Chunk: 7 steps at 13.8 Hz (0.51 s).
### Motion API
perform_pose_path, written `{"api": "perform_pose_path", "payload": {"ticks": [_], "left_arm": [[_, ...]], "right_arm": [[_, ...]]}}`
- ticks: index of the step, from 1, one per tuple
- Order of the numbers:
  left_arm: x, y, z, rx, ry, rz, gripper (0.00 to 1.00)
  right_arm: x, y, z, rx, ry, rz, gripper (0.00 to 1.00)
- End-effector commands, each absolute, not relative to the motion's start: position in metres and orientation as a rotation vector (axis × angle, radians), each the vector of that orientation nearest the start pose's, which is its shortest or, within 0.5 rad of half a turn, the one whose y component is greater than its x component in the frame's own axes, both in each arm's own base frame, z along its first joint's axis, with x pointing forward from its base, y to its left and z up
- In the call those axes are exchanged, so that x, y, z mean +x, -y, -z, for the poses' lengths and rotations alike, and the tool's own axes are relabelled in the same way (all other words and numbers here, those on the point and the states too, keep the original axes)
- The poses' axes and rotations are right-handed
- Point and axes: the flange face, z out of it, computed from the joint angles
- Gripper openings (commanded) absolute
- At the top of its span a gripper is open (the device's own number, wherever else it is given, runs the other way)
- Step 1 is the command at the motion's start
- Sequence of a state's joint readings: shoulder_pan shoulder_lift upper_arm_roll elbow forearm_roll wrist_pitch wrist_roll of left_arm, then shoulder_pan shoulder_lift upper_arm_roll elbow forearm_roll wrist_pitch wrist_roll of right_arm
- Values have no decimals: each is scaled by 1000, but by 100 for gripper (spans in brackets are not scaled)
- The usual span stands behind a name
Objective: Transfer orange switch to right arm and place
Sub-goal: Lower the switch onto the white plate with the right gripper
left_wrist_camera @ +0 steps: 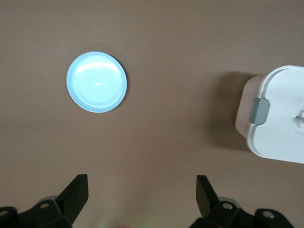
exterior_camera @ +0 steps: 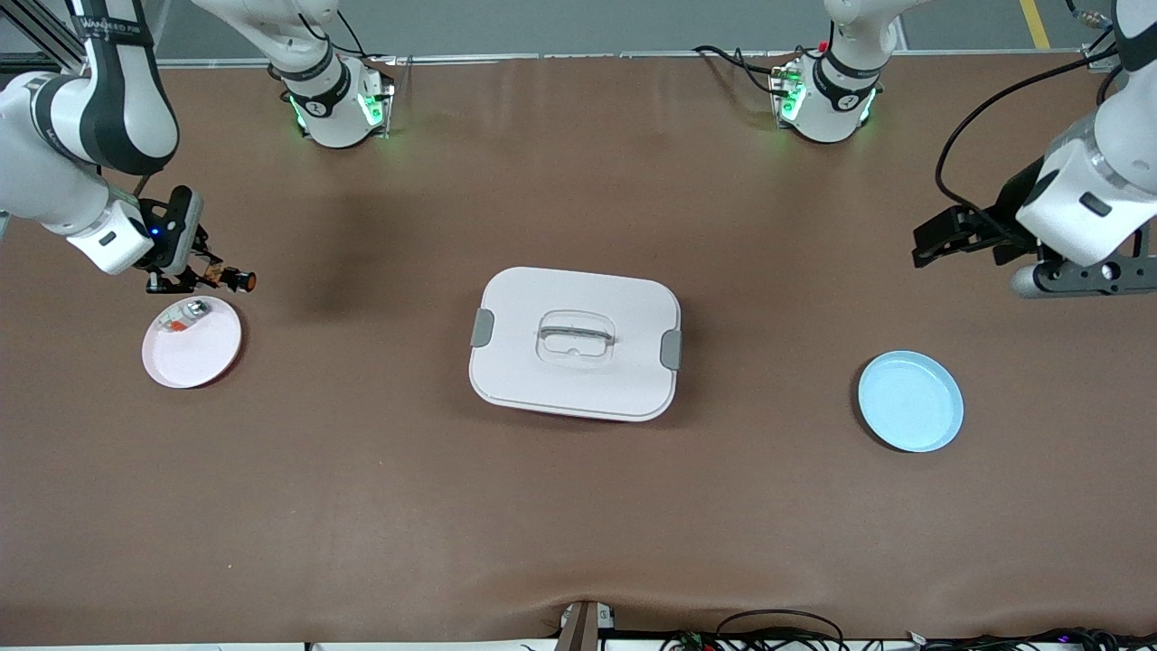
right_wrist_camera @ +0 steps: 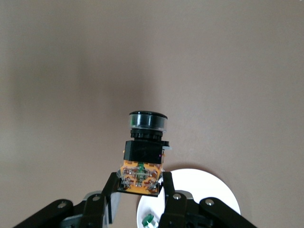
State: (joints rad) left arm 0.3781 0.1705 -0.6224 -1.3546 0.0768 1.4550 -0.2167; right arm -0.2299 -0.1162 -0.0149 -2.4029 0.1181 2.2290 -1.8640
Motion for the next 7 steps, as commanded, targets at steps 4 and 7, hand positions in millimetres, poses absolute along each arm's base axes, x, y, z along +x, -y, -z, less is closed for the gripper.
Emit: {"api": "perform_pose_path", "payload": {"ticks": [4, 7], "left_arm": [[582, 67, -613, -3119, -64, -93, 100], [569, 59, -602, -3096, -31, -34, 100]], "right_arm": [[441, 184, -276, -2035, 2227, 102, 0], [443, 205, -235, -2017, 2181, 226, 0]]}}
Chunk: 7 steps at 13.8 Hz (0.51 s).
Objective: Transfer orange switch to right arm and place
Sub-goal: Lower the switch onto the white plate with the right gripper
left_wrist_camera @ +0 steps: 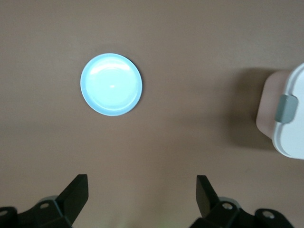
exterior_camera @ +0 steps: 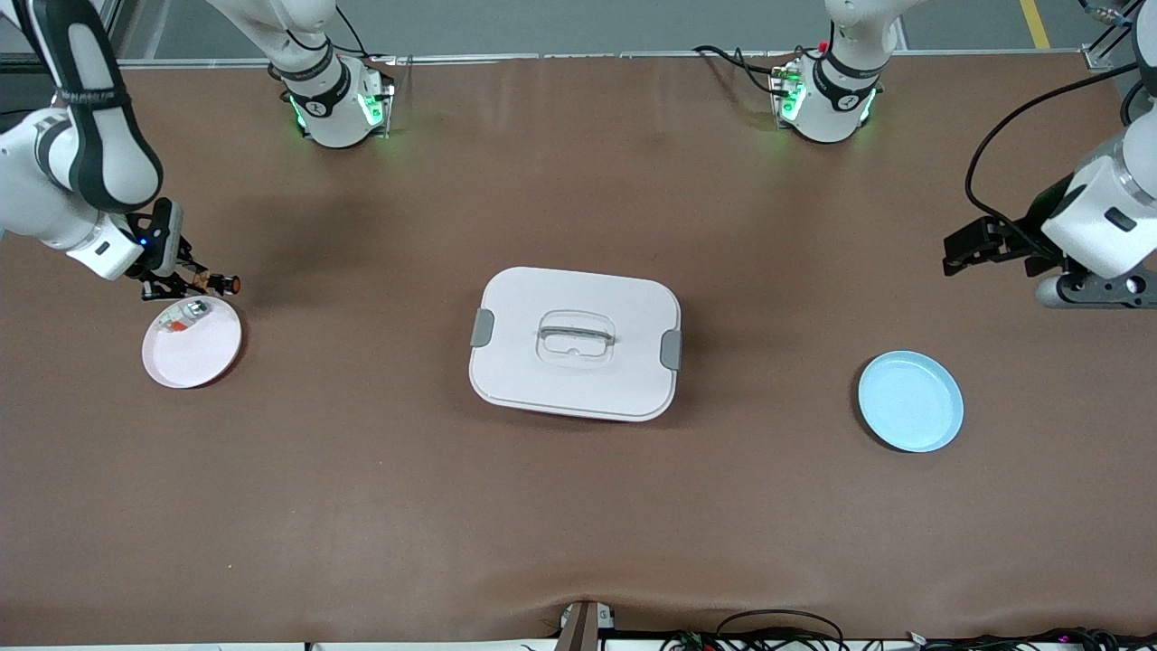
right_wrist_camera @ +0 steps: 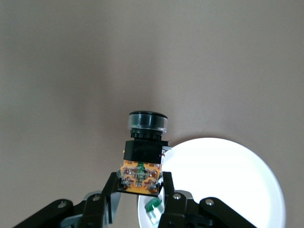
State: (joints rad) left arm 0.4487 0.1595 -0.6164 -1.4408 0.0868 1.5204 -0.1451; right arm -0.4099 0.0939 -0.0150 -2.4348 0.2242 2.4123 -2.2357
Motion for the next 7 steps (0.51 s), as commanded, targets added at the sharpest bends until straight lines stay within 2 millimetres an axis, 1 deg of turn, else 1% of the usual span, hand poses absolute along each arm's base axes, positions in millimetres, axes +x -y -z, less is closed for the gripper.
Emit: {"api": "perform_pose_path", "payload": {"ticks": [1, 3, 4, 7], "left_arm": [[566, 57, -596, -3102, -16, -36, 100], [554, 52, -587, -3120, -20, 21, 100], [549, 51, -588, -3148, 3, 67, 100], [549, 45, -609, -3164, 24, 135, 100]], "right_arm": [[448, 208, -232, 2232, -2425, -268, 0], [459, 212, -230, 2229, -2422, -276, 0], [465, 215, -229, 2228, -2421, -280, 0], [477, 221, -221, 2263, -2392, -317, 0]]}}
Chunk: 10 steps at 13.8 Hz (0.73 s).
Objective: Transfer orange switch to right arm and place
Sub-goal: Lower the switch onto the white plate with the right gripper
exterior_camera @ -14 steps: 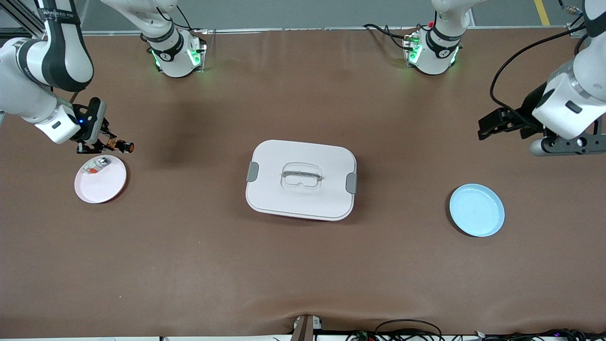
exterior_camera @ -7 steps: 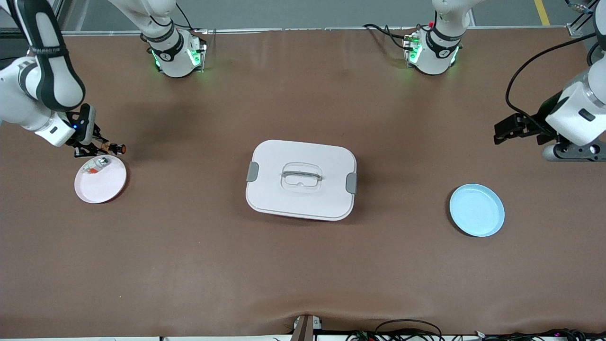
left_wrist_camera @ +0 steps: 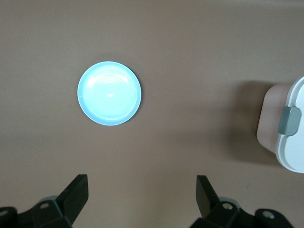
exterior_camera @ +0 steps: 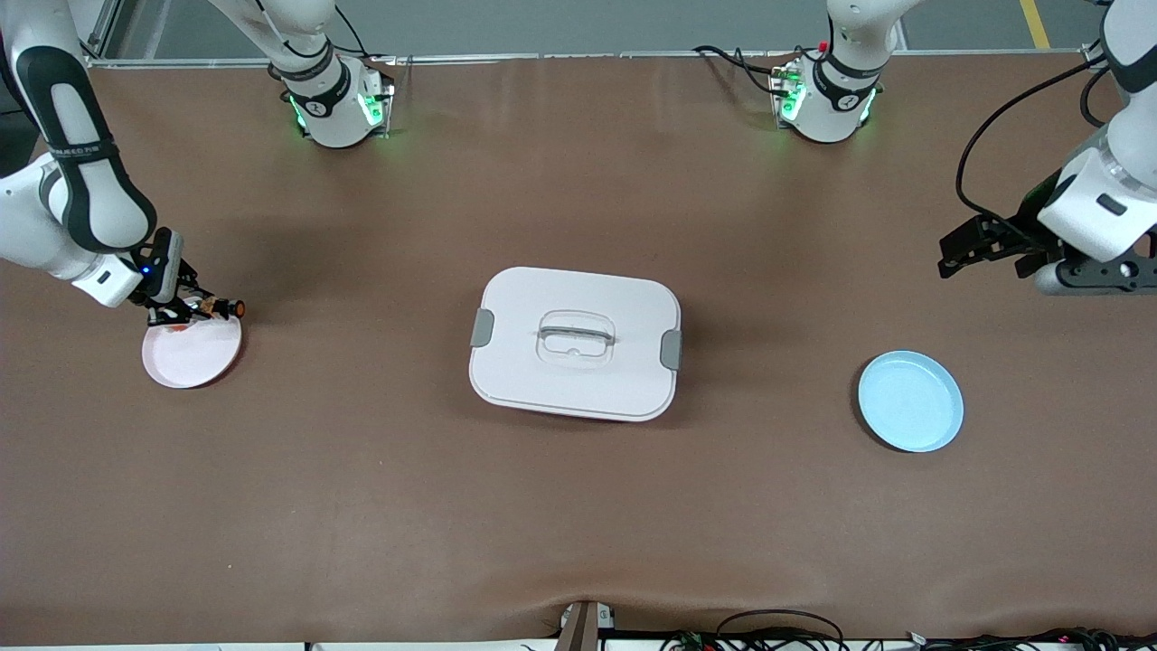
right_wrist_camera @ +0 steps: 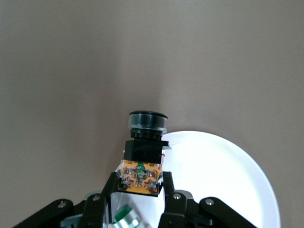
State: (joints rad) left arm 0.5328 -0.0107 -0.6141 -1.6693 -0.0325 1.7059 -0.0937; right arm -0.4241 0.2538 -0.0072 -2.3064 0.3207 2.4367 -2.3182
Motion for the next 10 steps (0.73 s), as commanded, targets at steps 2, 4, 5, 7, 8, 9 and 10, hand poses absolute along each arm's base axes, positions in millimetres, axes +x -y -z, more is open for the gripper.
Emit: {"api": "perform_pose_path", "payload": {"ticks": [2, 4, 5, 7, 8, 9, 10], "left_arm": [[549, 43, -613, -3162, 23, 133, 100], [549, 44, -611, -3169, 37, 94, 100], [550, 44, -609, -3169, 34, 90, 100], [555, 41, -614, -3172, 23, 109, 100], [558, 38, -615, -3175, 30, 114, 100], [560, 37, -616, -3177, 32, 118, 100], [561, 35, -614, -3176, 37, 115, 100]], "right_arm": [[485, 227, -217, 2266, -2385, -320, 0], [490, 239, -208, 2274, -2379, -323, 0], [492, 244, -203, 2280, -2376, -323, 0], [496, 255, -196, 2297, -2358, -325, 0], [501, 258, -195, 2291, -2359, -326, 0], [505, 260, -194, 2295, -2361, -331, 0], [509, 262, -193, 2296, -2367, -335, 0]]}}
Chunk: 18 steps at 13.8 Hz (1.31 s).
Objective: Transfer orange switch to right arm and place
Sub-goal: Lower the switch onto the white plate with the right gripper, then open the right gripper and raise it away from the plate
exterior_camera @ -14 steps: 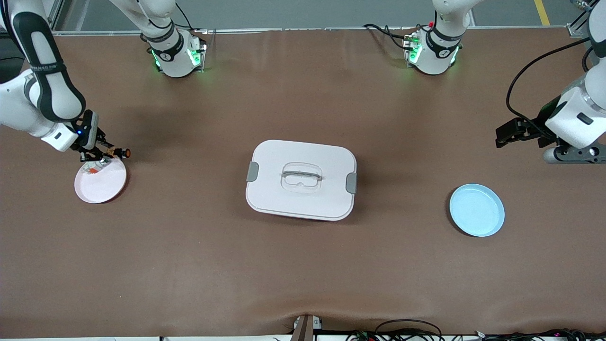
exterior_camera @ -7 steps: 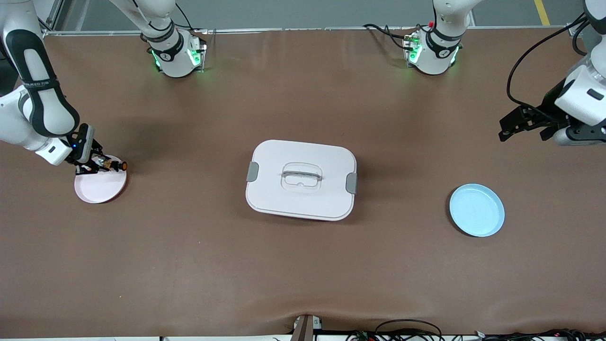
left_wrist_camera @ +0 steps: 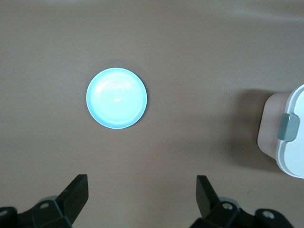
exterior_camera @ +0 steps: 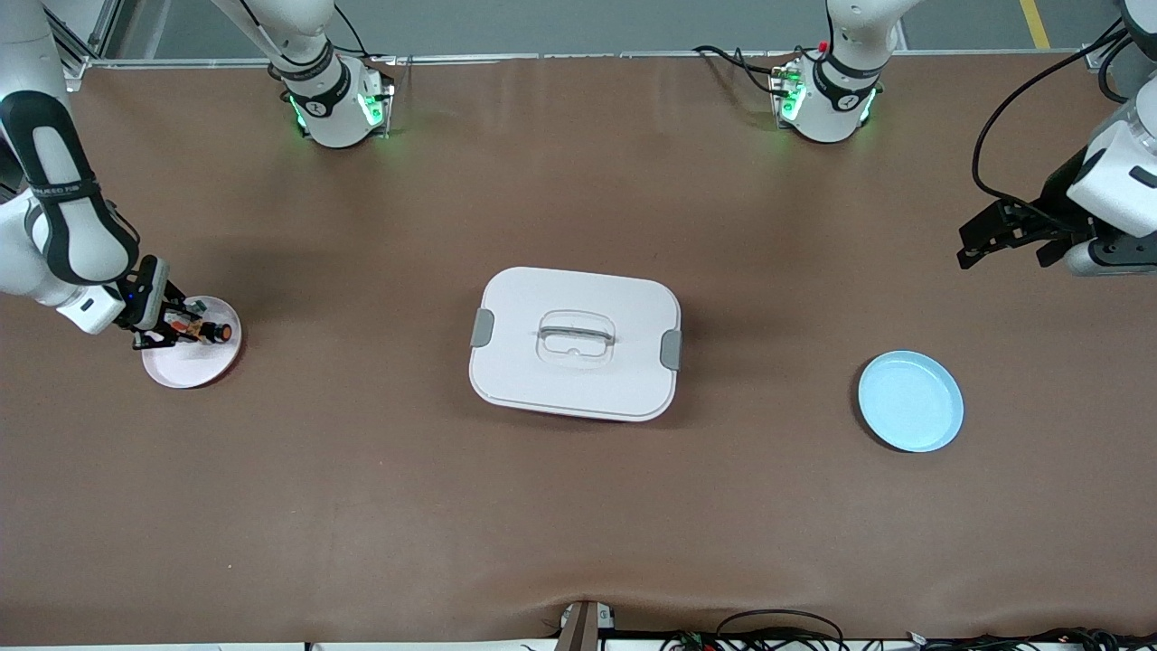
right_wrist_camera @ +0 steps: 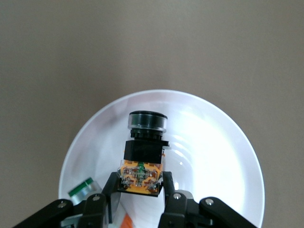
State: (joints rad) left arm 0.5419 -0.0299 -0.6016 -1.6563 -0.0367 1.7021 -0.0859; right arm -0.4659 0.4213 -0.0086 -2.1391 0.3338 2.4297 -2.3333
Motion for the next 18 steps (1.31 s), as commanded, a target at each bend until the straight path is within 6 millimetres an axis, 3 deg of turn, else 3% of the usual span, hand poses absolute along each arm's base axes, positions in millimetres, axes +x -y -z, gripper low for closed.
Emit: {"api": "perform_pose_path", "payload": {"ticks": [1, 5, 6, 7, 13, 18], "left_arm": [[562, 33, -612, -3175, 39, 109, 100], [563, 30, -610, -3175, 51, 100, 100], [565, 26, -607, -3165, 54, 93, 100], [566, 25, -606, -3158, 50, 94, 100], [565, 29, -608, -3151, 44, 99, 100], [564, 45, -615, -3152, 8, 117, 100]], "right_arm": [[513, 266, -193, 2295, -2363, -339, 0], [523, 270, -189, 2291, -2357, -341, 0], [525, 271, -188, 2308, -2344, -342, 7], [526, 271, -188, 2318, -2338, -343, 99], [536, 261, -199, 2426, -2284, -343, 100], [559, 239, -232, 2586, -2151, -313, 100]]}}
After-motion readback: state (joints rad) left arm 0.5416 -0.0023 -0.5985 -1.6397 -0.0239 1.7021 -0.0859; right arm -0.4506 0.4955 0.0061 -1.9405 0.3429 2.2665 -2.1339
